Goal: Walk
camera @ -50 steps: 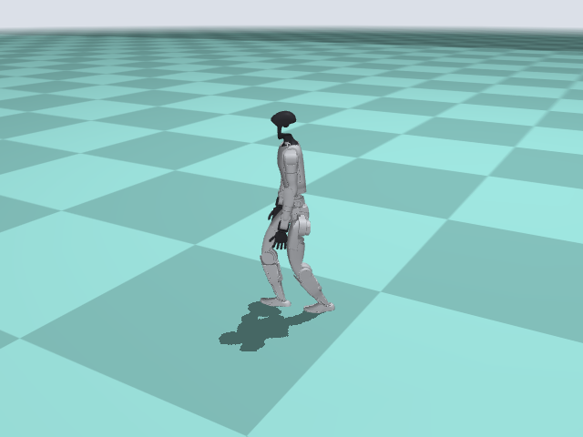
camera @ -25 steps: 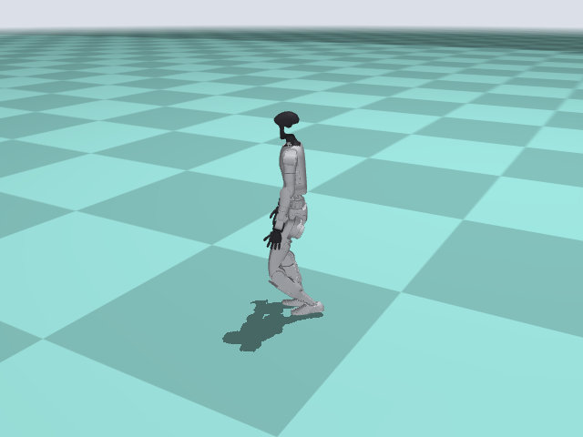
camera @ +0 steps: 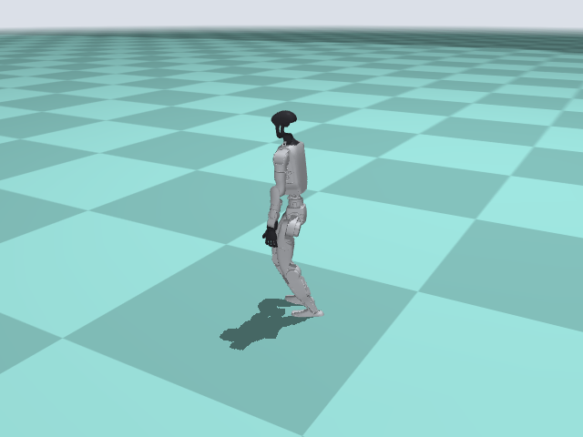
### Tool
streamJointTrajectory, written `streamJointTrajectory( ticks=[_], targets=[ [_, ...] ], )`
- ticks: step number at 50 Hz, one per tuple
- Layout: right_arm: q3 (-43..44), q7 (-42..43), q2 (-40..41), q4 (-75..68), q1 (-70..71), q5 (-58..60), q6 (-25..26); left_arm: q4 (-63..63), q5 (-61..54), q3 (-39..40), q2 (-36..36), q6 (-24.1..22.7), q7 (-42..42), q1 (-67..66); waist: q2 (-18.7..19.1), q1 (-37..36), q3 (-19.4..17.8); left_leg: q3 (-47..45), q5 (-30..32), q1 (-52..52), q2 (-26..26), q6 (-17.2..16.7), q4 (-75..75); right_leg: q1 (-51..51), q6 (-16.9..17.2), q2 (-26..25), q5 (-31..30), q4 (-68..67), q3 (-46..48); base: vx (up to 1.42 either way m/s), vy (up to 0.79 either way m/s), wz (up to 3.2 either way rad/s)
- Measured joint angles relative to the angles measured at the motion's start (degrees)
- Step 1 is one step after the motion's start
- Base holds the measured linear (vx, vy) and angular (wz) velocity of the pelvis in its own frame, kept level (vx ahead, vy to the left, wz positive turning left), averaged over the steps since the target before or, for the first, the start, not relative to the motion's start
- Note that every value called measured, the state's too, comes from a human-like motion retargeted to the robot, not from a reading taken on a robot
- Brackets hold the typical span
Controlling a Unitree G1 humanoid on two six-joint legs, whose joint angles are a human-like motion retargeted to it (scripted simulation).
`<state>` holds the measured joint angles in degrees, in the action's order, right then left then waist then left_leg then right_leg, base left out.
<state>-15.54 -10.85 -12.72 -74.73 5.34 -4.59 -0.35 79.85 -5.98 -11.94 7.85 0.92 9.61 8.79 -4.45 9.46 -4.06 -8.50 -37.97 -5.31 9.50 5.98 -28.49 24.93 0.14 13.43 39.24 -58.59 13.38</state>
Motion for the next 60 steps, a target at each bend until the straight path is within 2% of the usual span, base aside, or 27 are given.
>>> streamJointTrajectory(
  ticks=[5, 7, 10, 13, 15, 20, 25, 28, 30, 33, 39, 43, 45, 47, 55, 57, 60],
  targets=[
    [0.4, 0.4, 0.0, -0.4, -0.9, 0.0, 0.1, -0.3, -0.5, 0.2, -0.1, -0.7, -0.1, -0.5, 0.6, -0.1, 0.2, -1.2, -1.4, 2.5, -0.7, 0.4, 1.1, 3.7, 2.5, -0.4, -3.3, 9.2, 2.6, 0.27, 0.04, -0.45],
    [0.9, 0.3, -0.1, -0.7, -0.6, 0.0, 0.2, -0.5, -0.8, 0.6, 0.3, -1.0, 0.1, -0.1, 2.3, -0.9, 1.0, -1.5, -1.6, 3.7, -2.3, 0.5, 3.8, 3.4, 3.1, -3.3, -6.2, 17.4, 4.8, 0.28, 0.02, -0.56],
    [1.3, 0.5, 0.0, -0.8, -1.1, -0.2, 0.1, -0.8, -1.5, 1.1, 0.3, -1.3, -0.1, -0.4, 2.0, -1.3, 0.9, -2.4, -4.0, 4.2, -2.5, 0.7, 0.8, 4.8, 4.1, -2.6, -7.0, 18.3, 6.0, 0.24, 0.00, -0.40],
    [1.9, 0.6, 0.0, -0.8, -1.0, -0.5, 0.0, -0.9, -2.5, 2.0, 0.4, -1.6, -0.2, -0.4, 2.5, -1.8, 1.1, -2.6, -6.1, 5.2, -3.2, 0.6, -1.6, 4.5, 4.1, -2.9, -8.5, 18.5, 7.1, 0.27, -0.03, -0.30],
    [2.3, 0.6, -0.3, -1.0, -0.2, -0.9, -0.1, -0.8, -3.7, 3.0, 0.5, -1.7, -0.1, 0.4, 3.6, -2.1, 0.1, -2.3, -5.9, 8.7, -4.2, 0.3, 0.3, 0.3, 3.5, -5.1, -11.2, 22.8, 8.2, 0.30, -0.04, -0.28],
    [3.0, 1.1, 0.0, -0.7, -0.3, -2.0, -0.3, -0.5, -6.1, 4.9, 0.1, -1.8, -0.6, -0.8, 4.7, -2.5, -0.8, -2.2, -7.1, 9.1, -7.3, -2.6, -10.8, -1.1, 1.9, -6.1, -10.1, 15.4, 6.9, 0.26, -0.06, -0.30],
    [2.6, 1.3, 0.0, -0.1, 1.2, -3.3, -0.2, 0.1, -7.8, 6.5, 0.1, -1.7, -0.7, -1.3, 10.5, -3.7, -3.0, 0.0, -0.4, 4.7, -16.9, -9.1, -31.3, -6.8, -0.8, -15.9, -10.4, 18.5, 7.4, 0.25, -0.07, -0.53],
    [2.5, 1.3, -0.4, 0.8, 2.3, -4.1, 0.2, 0.1, -8.2, 6.7, 0.3, -1.3, -0.8, -1.1, 12.9, -4.9, -3.4, 0.8, 2.1, 0.2, -22.2, -9.8, -41.3, -10.0, -1.8, -20.9, -11.8, 23.4, 6.8, 0.24, -0.04, -0.55],
    [2.2, 1.6, -0.4, 1.3, 2.3, -4.4, 0.2, 0.0, -8.3, 6.7, 0.1, -1.2, -1.0, -1.6, 13.9, -5.8, -3.8, 1.2, 1.5, -2.0, -24.8, -9.1, -45.5, -11.0, -1.9, -22.8, -11.4, 23.3, 6.1, 0.25, -0.03, -0.61],
    [1.9, 1.6, -0.4, 1.9, 2.8, -4.5, 0.6, 0.3, -8.4, 6.7, 0.1, -0.9, -1.3, -1.6, 13.8, -7.2, -4.2, 1.8, -1.5, -5.6, -26.1, -7.4, -45.8, -13.6, -1.5, -24.3, -11.5, 25.7, 4.3, 0.25, -0.02, -0.63],
    [1.4, 0.8, 0.1, 2.3, 3.4, -3.6, 1.0, 1.8, -8.1, 6.9, 0.4, -0.3, -1.5, -1.4, 9.8, -8.7, -4.3, 3.4, -4.5, -8.7, -19.9, -5.1, -31.7, -17.6, -0.1, -21.7, -10.0, 28.2, -0.8, 0.26, -0.01, -0.65],
    [1.0, -0.1, 0.5, 2.0, 2.8, -2.8, 0.9, 2.9, -7.5, 6.8, 0.1, -0.2, -1.5, -1.9, 7.0, -8.4, -4.0, 5.8, -1.3, -7.9, -13.9, -4.8, -20.7, -18.2, 0.6, -19.0, -8.0, 26.8, -4.1, 0.23, 0.00, -0.64],
    [0.7, -0.2, 0.7, 1.8, 2.3, -2.5, 0.8, 3.1, -7.3, 6.5, -0.2, -0.2, -1.6, -2.5, 6.9, -8.1, -4.3, 7.1, -0.8, -7.8, -13.0, -4.9, -20.3, -17.9, 0.7, -19.0, -6.7, 24.3, -5.4, 0.18, 0.02, -0.66],
    [0.7, -0.5, 0.5, 1.5, 2.4, -2.1, 0.8, 3.4, -6.9, 6.3, -0.1, -0.3, -1.4, -2.4, 5.3, -7.4, -3.7, 6.9, 1.2, -5.3, -10.3, -4.3, -15.1, -18.4, 1.0, -17.2, -5.9, 24.5, -7.2, 0.20, 0.03, -0.55],
    [0.6, -0.6, 1.5, 0.4, 1.5, -0.6, 0.7, 2.7, -6.1, 5.1, -0.4, -0.8, -1.2, -2.9, 3.6, -4.8, -4.2, 4.1, 0.9, -0.1, -7.1, -2.1, -12.3, -18.5, 2.2, -14.6, -1.8, 18.7, -11.5, 0.14, 0.07, -0.52],
    [0.9, -0.7, 1.5, -0.1, 1.9, -0.4, 0.8, 2.3, -6.0, 5.0, -0.1, -0.9, -1.1, -2.4, 2.4, -4.3, -3.6, 3.3, 3.1, 2.7, -4.8, -1.3, -6.1, -18.6, 2.8, -12.7, -1.7, 19.6, -12.8, 0.12, 0.09, -0.47],
    [0.9, -0.6, 1.7, -0.2, 1.4, -0.1, 0.8, 1.6, -5.9, 4.5, -0.3, -1.3, -1.3, -2.7, 1.9, -3.6, -4.3, 2.2, 2.2, 3.2, -4.0, -0.8, -7.9, -18.0, 3.4, -11.9, -0.2, 16.2, -13.9, 0.05, 0.09, -0.47]
  ],
)
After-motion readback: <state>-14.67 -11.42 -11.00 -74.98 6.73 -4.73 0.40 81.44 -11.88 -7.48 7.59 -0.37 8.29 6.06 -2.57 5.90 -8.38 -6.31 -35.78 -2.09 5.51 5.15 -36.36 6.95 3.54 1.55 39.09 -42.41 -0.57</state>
